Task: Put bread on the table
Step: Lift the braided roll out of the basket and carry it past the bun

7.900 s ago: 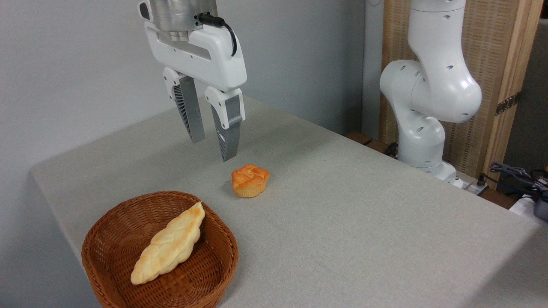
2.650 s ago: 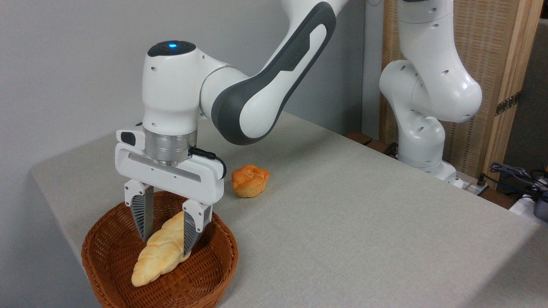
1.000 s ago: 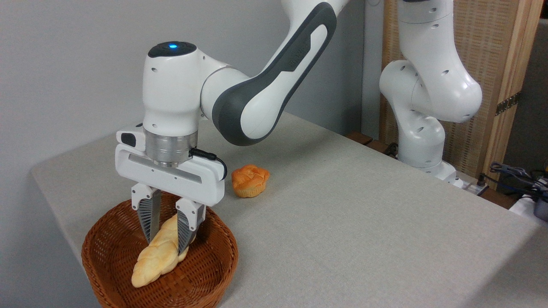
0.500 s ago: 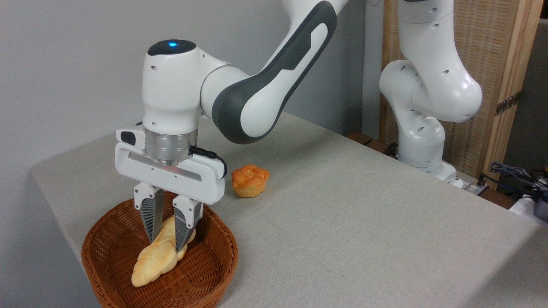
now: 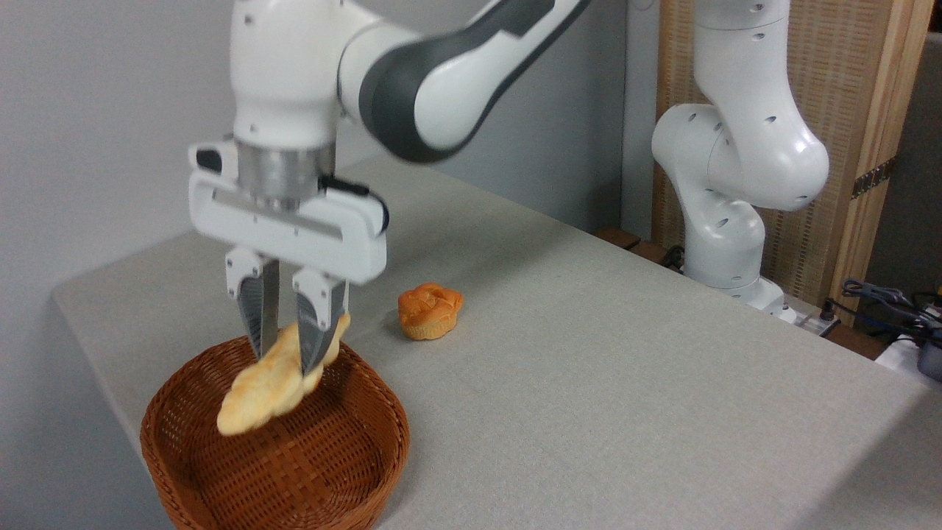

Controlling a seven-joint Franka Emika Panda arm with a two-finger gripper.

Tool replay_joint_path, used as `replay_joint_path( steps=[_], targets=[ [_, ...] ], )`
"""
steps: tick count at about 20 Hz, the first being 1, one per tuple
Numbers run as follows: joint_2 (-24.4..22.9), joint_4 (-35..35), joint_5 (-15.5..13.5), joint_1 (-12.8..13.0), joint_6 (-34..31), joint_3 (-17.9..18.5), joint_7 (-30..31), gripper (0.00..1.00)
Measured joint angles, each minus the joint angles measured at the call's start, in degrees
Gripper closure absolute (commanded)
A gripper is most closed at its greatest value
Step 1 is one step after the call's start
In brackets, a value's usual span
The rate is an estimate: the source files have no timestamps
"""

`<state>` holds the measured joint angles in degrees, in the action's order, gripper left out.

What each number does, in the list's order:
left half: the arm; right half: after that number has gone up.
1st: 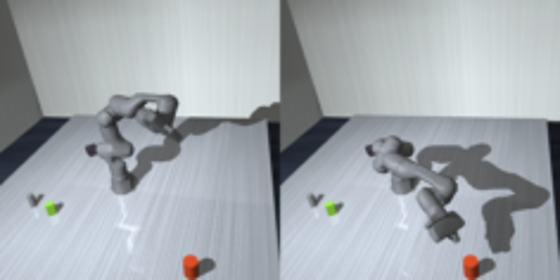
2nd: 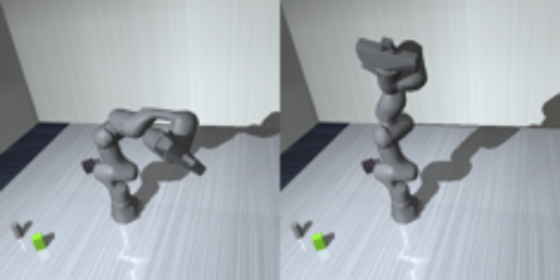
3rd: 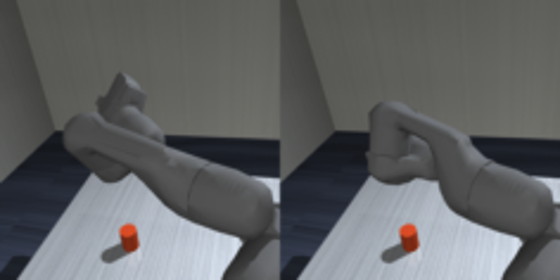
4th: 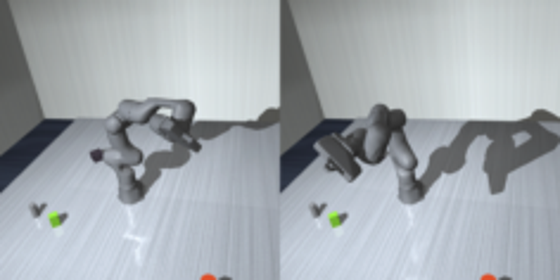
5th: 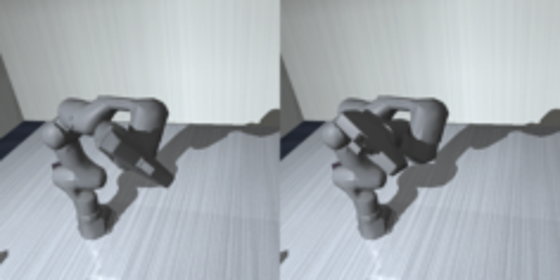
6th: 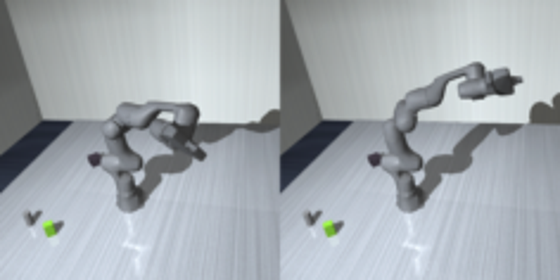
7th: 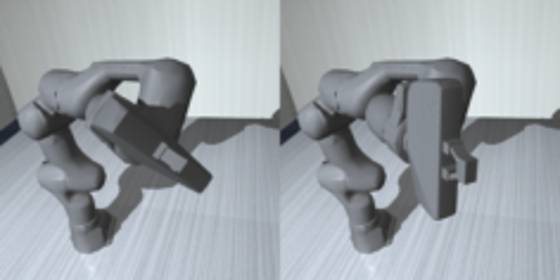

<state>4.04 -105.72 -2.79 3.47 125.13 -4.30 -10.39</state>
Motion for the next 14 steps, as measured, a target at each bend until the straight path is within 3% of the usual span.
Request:
replay_joint_path(
  steps=[5, 9, 14],
  targets=[
    [-6.46, 0.02, 0.16, -0.03, -8.96, 0.05, -6.30, 0.49],
    [-10.91, 0.02, 0.22, -0.09, -18.06, 0.14, -16.22, 0.48],
    [-16.02, 0.03, 1.51, -0.14, -25.45, 2.29, -24.83, 0.37]
  ],
)
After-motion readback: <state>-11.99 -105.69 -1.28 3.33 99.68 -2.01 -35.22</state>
